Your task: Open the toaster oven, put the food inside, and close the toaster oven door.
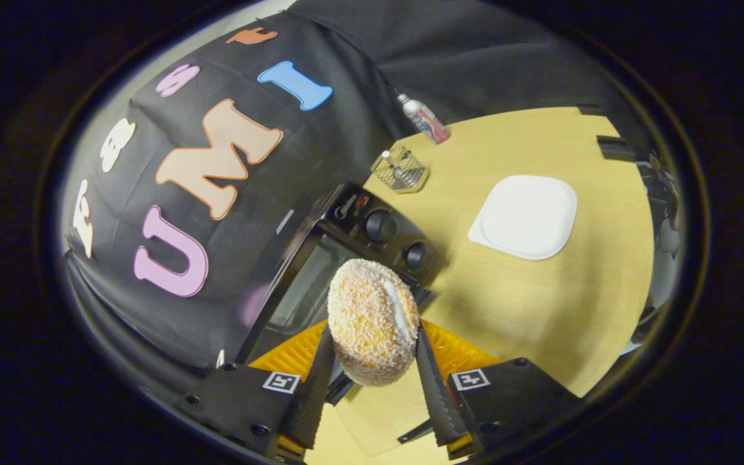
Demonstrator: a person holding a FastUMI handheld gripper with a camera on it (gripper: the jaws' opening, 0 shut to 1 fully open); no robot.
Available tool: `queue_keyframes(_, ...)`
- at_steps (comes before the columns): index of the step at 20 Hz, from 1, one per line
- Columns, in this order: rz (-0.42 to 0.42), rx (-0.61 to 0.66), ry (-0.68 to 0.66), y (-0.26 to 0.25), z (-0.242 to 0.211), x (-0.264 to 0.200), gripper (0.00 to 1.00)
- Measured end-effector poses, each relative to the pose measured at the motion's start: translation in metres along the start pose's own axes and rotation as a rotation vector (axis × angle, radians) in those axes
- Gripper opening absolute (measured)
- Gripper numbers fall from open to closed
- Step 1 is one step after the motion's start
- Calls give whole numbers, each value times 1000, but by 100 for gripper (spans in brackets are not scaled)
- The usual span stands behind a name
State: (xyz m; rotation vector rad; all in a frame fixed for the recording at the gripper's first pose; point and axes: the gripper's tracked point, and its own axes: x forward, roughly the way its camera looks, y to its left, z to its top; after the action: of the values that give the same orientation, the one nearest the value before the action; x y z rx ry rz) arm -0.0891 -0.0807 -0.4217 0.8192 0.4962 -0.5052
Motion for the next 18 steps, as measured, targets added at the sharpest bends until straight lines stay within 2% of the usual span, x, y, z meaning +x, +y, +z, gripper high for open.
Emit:
queue_keyframes(9,65,34,76,35,-42,50,70)
queue_keyframes(18,130,29,93,52,-51,79,70)
